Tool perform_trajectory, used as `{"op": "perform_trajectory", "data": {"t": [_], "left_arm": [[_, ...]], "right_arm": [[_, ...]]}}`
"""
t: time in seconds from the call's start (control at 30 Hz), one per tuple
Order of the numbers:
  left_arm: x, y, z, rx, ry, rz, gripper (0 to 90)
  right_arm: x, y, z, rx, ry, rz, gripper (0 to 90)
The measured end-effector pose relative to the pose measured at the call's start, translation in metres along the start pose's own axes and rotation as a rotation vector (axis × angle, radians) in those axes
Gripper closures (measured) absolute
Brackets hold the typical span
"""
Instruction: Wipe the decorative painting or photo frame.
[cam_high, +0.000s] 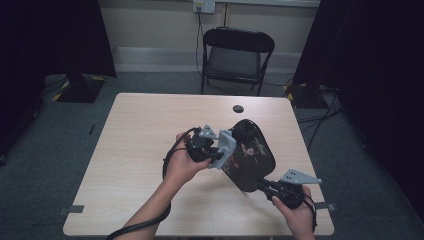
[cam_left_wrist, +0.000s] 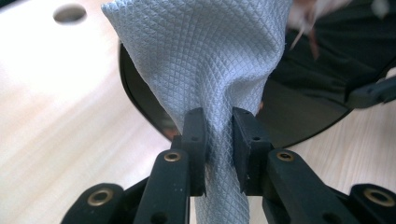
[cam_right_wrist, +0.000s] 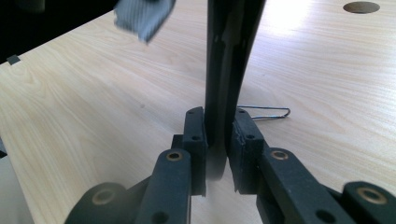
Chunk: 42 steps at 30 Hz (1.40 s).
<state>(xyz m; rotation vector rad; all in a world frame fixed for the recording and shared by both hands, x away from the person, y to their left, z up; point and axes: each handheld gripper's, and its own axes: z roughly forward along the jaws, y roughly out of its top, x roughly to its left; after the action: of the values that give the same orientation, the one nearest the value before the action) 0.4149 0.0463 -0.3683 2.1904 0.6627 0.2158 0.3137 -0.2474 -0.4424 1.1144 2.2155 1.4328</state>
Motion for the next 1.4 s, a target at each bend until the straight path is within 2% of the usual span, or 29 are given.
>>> {"op": "perform_trajectory", "data": {"t": [0.33,0.47,0.67,1.0,1.4], "left_arm": [[-0.006,0.033,-0.016,-0.046,0.005,0.034,76.4],[-0.010,0.045,-0.017,-0.063,0.002,0.043,76.4],[-0.013,0.052,-0.011,-0.050,0.003,0.055,76.4],[-0.013,0.044,-0.003,-0.026,0.006,0.068,76.5],[-0.014,0.017,0.017,-0.008,-0.005,0.049,76.5]], "right_arm": [[0.000,0.000,0.000,0.003,-0.002,-0.003,79.1],[0.000,0.000,0.000,0.002,-0.001,-0.002,79.1],[-0.001,0.001,0.000,0.004,0.001,-0.006,79.1],[0.000,0.001,0.000,0.008,-0.001,-0.015,79.0],[0.000,0.001,0.000,0.007,-0.003,-0.016,79.0]]}}
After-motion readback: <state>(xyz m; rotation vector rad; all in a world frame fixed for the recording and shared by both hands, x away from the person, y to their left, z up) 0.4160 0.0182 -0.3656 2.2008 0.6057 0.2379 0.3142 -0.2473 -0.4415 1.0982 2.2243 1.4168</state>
